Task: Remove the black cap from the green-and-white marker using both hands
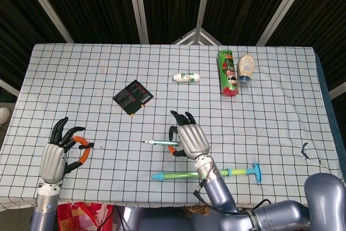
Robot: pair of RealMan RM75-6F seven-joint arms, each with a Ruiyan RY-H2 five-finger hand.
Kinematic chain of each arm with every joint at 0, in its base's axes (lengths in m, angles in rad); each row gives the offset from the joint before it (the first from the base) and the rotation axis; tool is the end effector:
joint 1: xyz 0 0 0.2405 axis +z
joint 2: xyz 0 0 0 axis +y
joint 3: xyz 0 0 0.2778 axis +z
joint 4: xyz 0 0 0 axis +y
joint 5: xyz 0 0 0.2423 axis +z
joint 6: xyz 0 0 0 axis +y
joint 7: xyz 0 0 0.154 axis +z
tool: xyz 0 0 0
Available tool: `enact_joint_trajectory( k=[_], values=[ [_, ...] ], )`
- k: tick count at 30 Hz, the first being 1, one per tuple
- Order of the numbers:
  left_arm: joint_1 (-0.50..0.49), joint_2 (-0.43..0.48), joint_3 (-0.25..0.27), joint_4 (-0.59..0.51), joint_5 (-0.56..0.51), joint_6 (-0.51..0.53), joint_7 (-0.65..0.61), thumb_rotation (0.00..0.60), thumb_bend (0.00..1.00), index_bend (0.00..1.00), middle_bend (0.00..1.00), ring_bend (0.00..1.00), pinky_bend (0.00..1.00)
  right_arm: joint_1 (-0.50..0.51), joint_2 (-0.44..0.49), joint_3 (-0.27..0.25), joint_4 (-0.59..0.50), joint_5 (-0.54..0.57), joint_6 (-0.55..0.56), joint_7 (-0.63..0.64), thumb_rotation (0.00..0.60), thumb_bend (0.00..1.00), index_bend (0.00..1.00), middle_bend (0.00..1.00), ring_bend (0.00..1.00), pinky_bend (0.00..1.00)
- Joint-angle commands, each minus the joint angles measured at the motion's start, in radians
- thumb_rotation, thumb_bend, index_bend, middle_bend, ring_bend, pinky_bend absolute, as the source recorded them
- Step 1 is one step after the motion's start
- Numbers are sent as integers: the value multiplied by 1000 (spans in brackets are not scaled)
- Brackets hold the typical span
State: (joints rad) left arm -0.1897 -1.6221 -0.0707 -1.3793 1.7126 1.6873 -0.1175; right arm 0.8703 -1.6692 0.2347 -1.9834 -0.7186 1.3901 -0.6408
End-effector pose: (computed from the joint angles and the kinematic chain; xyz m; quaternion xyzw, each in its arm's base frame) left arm -0.2513 0.2182 0.0123 -0.5345 -0.3633 -0.6167 0.4495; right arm -0.0329 -0.2953 -0.0470 0.6625 -0.4892 0.4242 0.3766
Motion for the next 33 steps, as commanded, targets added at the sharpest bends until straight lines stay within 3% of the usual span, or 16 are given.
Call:
enact_joint_trajectory(
  k=[1, 14, 18, 20, 21, 23, 26, 28, 33],
  values=[
    [-49, -35, -26, 55, -14, -46, -62, 600, 520, 569, 278, 0, 0, -15, -16, -19, 68, -14, -33, 24, 600, 392, 776, 91, 135, 11],
    [-135, -144, -68, 146, -141, -222, -187, 600, 505, 541, 264, 0, 0, -39, -84, -36, 292, -35, -169, 122, 600, 396, 776, 91, 135, 11],
    [-148, -161, -74, 151, -180, -268, -209, 600, 495, 449, 230, 0, 0, -38, -116, -30, 365, -40, -199, 136, 600, 396, 766, 91, 135, 11],
    [-153, -164, -72, 150, -195, -293, -218, 600, 475, 300, 160, 0, 0, -40, -129, -27, 395, -41, -207, 139, 600, 397, 664, 91, 133, 11],
    [-158, -160, -68, 146, -201, -310, -219, 600, 459, 173, 86, 0, 0, -41, -135, -26, 413, -37, -210, 135, 600, 397, 574, 91, 128, 10],
    [-164, -147, -59, 133, -201, -330, -224, 600, 446, 39, 12, 0, 0, -42, -139, -22, 426, -22, -210, 119, 600, 383, 325, 86, 107, 4],
    [-168, -104, -45, 93, -182, -335, -234, 600, 441, 0, 0, 0, 0, -46, -130, -1, 413, 26, -200, 82, 600, 302, 67, 62, 87, 0],
    [-162, -74, -41, 61, -163, -309, -232, 600, 441, 0, 0, 0, 0, -52, -111, 16, 384, 51, -190, 69, 600, 267, 4, 45, 75, 0],
    [-108, 29, -33, -50, -106, -172, -173, 600, 442, 0, 0, 0, 0, -105, 11, 35, 212, -6, -132, 96, 600, 237, 0, 28, 67, 0]
  ],
)
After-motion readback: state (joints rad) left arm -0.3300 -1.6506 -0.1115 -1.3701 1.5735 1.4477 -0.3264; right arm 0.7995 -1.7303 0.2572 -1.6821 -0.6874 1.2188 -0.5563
